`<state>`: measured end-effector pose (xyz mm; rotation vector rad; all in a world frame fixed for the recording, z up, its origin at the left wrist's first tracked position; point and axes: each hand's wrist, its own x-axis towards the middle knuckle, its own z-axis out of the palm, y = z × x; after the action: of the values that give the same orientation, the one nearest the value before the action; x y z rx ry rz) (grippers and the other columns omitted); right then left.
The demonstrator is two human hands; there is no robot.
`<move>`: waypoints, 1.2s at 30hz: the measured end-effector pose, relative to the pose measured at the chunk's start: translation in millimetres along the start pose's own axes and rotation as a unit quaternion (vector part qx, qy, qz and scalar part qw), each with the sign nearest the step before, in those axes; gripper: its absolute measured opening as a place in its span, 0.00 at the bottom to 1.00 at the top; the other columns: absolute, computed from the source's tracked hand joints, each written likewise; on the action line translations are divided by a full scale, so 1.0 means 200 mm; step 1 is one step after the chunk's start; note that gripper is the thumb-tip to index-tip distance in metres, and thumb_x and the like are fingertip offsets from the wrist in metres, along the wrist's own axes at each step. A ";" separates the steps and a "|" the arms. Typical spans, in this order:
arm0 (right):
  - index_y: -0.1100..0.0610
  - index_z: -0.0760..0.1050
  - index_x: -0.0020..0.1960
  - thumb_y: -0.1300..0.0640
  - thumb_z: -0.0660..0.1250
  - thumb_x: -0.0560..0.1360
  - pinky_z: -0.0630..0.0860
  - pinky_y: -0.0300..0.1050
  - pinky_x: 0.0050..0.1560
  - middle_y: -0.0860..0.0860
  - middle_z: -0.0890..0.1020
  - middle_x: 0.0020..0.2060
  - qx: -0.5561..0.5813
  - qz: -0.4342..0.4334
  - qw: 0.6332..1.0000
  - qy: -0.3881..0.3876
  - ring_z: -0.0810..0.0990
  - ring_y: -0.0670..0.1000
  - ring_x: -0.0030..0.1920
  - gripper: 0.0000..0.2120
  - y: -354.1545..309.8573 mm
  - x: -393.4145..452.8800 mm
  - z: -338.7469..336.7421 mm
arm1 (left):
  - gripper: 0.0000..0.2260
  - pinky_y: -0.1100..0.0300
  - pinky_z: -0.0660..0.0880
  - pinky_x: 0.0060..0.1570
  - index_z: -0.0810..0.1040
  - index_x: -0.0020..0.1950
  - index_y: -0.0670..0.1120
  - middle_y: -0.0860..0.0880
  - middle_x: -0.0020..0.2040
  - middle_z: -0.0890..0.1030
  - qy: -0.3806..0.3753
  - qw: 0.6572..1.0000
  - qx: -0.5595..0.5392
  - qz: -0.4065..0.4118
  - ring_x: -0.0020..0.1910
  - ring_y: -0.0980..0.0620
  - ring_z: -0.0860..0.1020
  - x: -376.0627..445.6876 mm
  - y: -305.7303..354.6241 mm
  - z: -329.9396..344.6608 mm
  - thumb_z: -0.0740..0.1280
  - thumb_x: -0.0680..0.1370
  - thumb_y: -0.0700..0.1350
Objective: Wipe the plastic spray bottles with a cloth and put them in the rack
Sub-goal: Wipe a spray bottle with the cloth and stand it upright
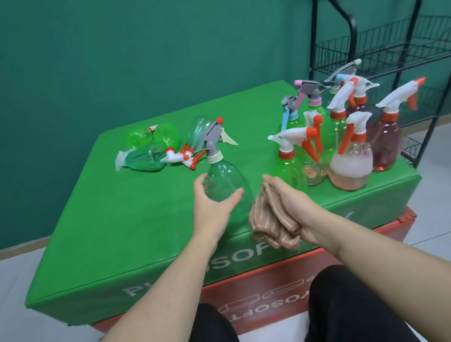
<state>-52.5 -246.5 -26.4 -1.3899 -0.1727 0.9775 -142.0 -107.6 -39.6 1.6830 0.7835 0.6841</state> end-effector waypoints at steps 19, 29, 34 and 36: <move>0.60 0.70 0.63 0.64 0.72 0.77 0.82 0.45 0.32 0.61 0.84 0.43 0.013 0.043 0.999 -0.011 0.84 0.53 0.34 0.18 0.01 0.18 0.10 | 0.37 0.48 0.73 0.69 0.64 0.66 0.58 0.51 0.65 0.73 -0.134 0.989 0.065 -0.017 0.65 0.49 0.75 0.45 0.07 0.32 0.83 0.66 0.43; 0.61 0.70 0.64 0.63 0.70 0.78 0.83 0.46 0.36 0.60 0.84 0.42 0.001 0.039 0.999 -0.003 0.84 0.54 0.35 0.16 0.03 0.23 0.13 | 0.49 0.48 0.67 0.74 0.59 0.81 0.55 0.46 0.77 0.68 -0.157 0.980 0.118 -0.022 0.74 0.46 0.69 0.42 0.08 0.26 0.83 0.67 0.48; 0.62 0.70 0.64 0.62 0.69 0.79 0.83 0.48 0.39 0.61 0.84 0.45 -0.011 0.038 0.999 -0.004 0.85 0.55 0.37 0.16 -0.01 0.23 0.18 | 0.35 0.48 0.67 0.73 0.67 0.78 0.51 0.48 0.76 0.69 -0.143 0.981 0.133 -0.007 0.72 0.47 0.70 0.38 0.11 0.11 0.78 0.74 0.48; 0.62 0.71 0.65 0.61 0.68 0.80 0.82 0.47 0.37 0.61 0.84 0.46 -0.016 0.037 0.999 -0.002 0.85 0.55 0.37 0.15 -0.03 0.24 0.22 | 0.28 0.48 0.68 0.72 0.70 0.75 0.51 0.49 0.75 0.70 -0.138 0.982 0.127 -0.009 0.70 0.48 0.71 0.37 0.11 0.04 0.75 0.77 0.48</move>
<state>-47.2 -182.4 -30.7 -1.4333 -0.1406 1.0428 -87.3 -58.2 -17.0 1.9491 0.7065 0.3359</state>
